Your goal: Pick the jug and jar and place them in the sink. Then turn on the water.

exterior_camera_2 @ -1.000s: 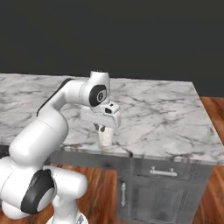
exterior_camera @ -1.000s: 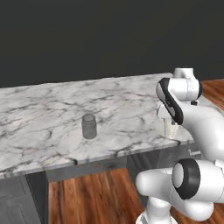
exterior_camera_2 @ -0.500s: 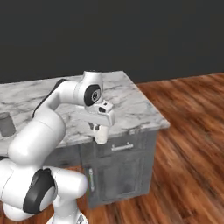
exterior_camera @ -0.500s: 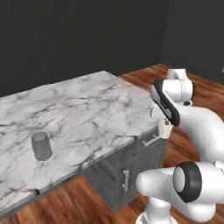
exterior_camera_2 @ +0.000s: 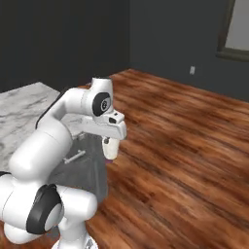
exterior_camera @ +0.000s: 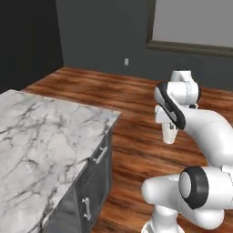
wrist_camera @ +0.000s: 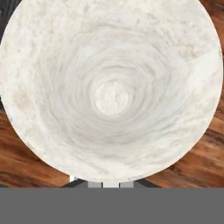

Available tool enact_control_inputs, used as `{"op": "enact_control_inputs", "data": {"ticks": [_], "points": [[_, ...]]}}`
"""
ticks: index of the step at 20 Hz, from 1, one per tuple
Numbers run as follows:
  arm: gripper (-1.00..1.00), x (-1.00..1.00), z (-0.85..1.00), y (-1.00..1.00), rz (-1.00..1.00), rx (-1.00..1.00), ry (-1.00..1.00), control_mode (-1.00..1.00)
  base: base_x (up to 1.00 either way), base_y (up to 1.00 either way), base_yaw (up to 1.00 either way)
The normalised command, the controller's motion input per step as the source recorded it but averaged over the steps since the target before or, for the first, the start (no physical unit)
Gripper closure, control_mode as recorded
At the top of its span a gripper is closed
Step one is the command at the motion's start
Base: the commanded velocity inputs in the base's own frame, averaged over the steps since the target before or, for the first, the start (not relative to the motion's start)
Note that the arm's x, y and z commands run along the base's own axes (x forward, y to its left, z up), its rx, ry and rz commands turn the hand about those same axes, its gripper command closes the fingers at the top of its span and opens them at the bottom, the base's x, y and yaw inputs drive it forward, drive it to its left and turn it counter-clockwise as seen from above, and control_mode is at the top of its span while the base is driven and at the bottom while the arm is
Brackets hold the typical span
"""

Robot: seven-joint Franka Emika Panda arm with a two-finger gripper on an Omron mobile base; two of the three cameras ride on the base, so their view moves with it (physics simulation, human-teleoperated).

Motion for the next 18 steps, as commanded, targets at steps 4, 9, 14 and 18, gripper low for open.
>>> {"op": "enact_control_inputs", "data": {"ticks": [4,9,14,18], "points": [[1.00,0.00,0.00,0.00,0.00,0.00,0.00,1.00,0.00,0.00,-0.94],[1.00,0.00,0.00,0.00,0.00,0.00,0.00,1.00,0.00,0.01,-0.97],[1.00,0.00,0.00,0.00,0.00,0.00,0.00,1.00,0.00,0.00,-0.93],[1.00,0.00,0.00,0.00,0.00,0.00,0.00,1.00,0.12,0.00,-0.79]]}}
